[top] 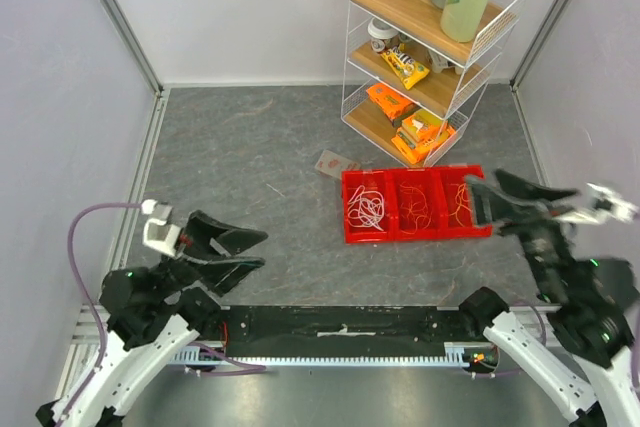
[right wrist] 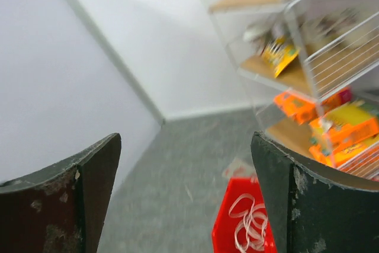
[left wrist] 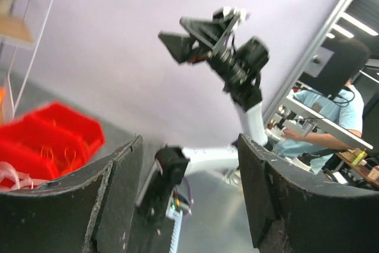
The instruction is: Untangle the cables
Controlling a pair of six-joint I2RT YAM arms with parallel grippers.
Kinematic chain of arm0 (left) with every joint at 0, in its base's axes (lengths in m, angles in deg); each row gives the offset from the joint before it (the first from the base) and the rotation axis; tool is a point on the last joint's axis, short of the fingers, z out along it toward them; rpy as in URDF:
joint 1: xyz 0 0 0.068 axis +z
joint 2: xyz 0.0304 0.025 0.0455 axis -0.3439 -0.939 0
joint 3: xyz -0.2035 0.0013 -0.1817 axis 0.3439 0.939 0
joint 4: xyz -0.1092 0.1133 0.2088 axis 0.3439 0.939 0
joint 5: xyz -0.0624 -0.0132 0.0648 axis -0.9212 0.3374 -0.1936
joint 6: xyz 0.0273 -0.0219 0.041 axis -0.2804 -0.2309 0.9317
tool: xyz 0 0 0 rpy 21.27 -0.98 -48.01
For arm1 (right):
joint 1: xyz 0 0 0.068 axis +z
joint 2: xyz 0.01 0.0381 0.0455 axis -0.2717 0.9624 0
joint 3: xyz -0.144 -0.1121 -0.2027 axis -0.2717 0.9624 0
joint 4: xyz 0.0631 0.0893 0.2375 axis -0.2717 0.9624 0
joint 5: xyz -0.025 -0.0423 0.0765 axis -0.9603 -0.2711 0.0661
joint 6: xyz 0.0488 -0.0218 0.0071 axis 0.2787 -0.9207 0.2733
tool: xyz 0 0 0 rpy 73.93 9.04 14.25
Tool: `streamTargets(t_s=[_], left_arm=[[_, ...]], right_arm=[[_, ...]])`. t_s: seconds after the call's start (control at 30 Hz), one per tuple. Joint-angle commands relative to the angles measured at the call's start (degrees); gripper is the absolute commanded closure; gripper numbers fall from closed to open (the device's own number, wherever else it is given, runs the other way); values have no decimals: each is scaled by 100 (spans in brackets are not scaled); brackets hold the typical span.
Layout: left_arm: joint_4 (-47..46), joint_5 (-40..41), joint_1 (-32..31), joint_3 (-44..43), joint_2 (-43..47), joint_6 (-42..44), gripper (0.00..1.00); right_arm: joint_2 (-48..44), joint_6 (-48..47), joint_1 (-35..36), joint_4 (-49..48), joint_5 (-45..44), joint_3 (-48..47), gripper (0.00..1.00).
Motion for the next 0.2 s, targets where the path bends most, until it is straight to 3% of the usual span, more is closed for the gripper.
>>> streamTargets(t_s=[0.0,0.17], left_arm=[[-953,307,-2,169,795,467,29],[-1216,229,-2,-24,1044,749,28]], right_arm=[[-1118,10,-5,-44,-1549,304,2],[-1788,-122,4,-405,-1769,438,2]])
